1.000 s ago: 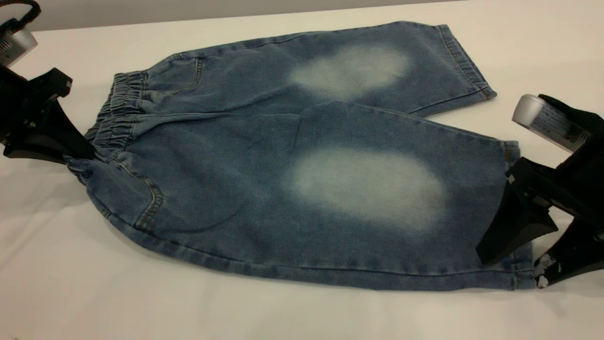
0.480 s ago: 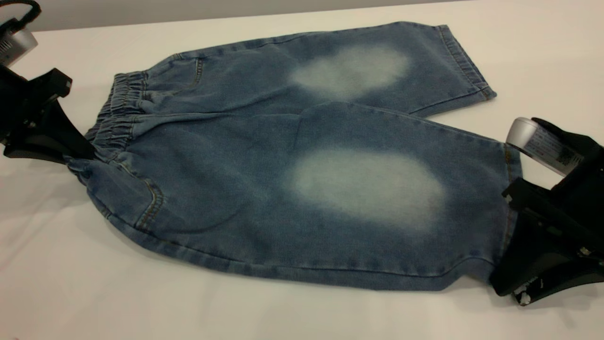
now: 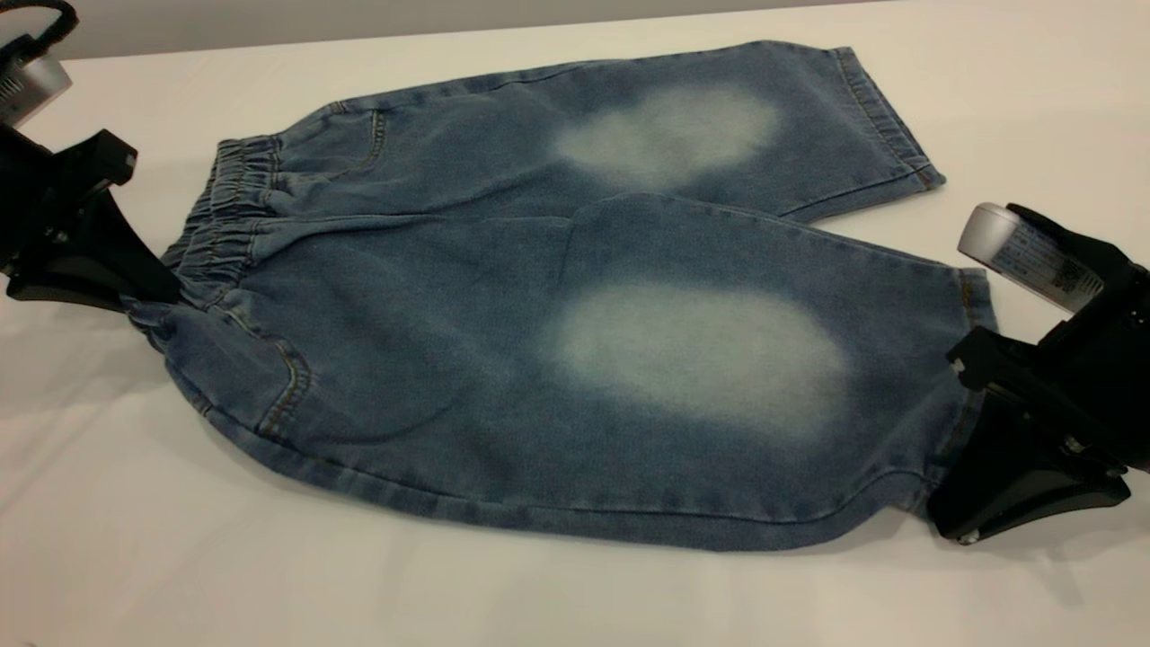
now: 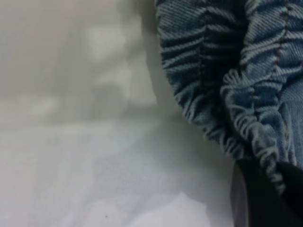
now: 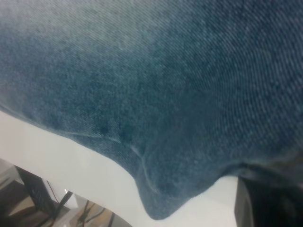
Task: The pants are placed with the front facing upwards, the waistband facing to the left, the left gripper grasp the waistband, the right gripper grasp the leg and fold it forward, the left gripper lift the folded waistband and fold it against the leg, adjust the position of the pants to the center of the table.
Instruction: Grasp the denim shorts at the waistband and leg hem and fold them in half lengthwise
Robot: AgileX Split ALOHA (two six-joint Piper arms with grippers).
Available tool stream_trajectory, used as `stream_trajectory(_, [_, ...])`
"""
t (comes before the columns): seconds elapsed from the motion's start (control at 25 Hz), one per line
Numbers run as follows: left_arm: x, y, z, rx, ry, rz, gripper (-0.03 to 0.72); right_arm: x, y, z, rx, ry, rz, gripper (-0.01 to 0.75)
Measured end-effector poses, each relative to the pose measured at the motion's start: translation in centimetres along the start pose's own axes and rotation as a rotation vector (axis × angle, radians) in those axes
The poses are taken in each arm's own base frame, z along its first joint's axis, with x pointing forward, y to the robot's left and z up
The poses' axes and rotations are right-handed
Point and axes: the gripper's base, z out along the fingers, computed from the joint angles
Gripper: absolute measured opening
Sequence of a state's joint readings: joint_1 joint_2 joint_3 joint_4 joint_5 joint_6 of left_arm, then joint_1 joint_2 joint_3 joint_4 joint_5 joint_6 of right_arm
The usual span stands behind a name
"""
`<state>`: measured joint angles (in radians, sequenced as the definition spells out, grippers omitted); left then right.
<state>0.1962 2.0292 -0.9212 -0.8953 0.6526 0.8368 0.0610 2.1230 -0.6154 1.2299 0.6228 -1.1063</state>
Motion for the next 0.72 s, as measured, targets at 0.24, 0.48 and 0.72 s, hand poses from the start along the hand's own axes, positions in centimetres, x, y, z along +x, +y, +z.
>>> stream_trajectory(0.24, [0.0,0.0,0.0,0.0,0.0,0.0,0.095,-0.2,0.3,-0.5,0.0,-0.017,-0.013,0.092])
stream_trajectory(0.48, [0.0,0.0,0.0,0.0,0.0,0.0,0.095,0.0,0.9,-0.7,-0.052,0.002,0.003,0.381])
stream_trajectory(0.72, [0.0,0.0,0.0,0.0,0.0,0.0,0.095,0.1,1.2,-0.7,-0.082,0.01,0.011,0.515])
